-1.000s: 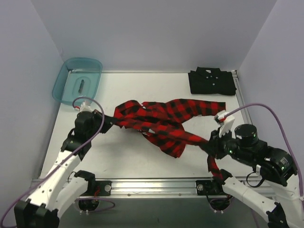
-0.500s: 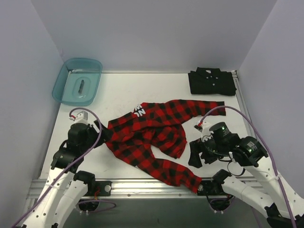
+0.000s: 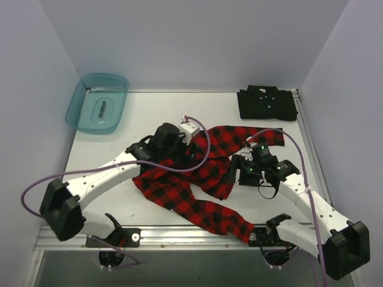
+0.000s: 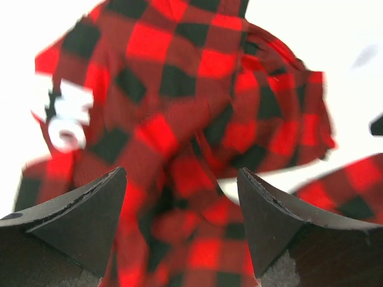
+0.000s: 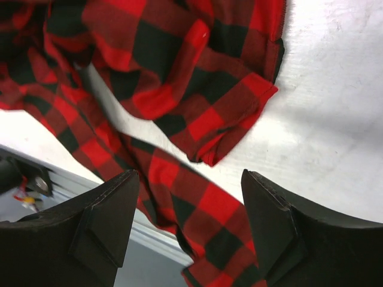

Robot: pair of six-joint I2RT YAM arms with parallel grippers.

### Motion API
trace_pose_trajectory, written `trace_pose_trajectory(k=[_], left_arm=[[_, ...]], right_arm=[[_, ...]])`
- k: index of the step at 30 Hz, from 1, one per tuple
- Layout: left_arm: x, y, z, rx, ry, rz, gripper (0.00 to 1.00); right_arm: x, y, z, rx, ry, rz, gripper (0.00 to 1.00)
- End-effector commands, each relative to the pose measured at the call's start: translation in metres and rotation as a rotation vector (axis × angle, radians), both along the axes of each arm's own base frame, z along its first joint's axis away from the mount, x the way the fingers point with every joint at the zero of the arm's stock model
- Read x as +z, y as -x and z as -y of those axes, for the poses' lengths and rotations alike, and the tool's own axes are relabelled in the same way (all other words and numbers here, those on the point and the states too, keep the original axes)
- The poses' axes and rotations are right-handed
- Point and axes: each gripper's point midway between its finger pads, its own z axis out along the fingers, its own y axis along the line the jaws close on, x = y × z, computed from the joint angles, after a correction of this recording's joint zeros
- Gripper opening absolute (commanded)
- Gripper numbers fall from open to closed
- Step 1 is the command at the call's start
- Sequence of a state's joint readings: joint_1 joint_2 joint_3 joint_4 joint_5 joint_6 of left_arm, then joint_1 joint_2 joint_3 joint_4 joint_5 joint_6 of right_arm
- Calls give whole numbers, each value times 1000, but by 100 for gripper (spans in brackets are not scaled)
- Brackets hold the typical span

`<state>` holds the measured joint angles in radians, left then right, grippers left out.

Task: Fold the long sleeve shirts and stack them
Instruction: Flatten the shirt out

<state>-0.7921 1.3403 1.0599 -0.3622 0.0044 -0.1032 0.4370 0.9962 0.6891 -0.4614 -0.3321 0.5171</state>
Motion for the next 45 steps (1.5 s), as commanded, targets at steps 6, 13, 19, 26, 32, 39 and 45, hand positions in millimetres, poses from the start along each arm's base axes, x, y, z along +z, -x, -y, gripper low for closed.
trace_pose_trajectory(k=[6,13,19,26,32,39,45], left_arm=[[-11,-37,67,-349,-160,186,77],[-37,-37,89,-444,-209,134,73],[-57,-39,94,-459,-245,88,63],[-67,-37,90,-470,-269,65,22],[-45,-53,88,-409,-270,124,0],[28,-143,29,-5,-136,207,0],[64,-225,-66,399,-16,257,0]], right_arm=[[-25,-23,-23,-126,-209,-34,70],[-54,-23,-25,-178,-214,-104,70],[-76,-23,-25,-201,-204,-142,69],[-88,-17,-26,-196,-202,-178,60],[-90,-7,-19,-193,-168,-201,17],[-77,26,5,-185,-84,-215,0],[-51,51,34,-212,0,-154,0]])
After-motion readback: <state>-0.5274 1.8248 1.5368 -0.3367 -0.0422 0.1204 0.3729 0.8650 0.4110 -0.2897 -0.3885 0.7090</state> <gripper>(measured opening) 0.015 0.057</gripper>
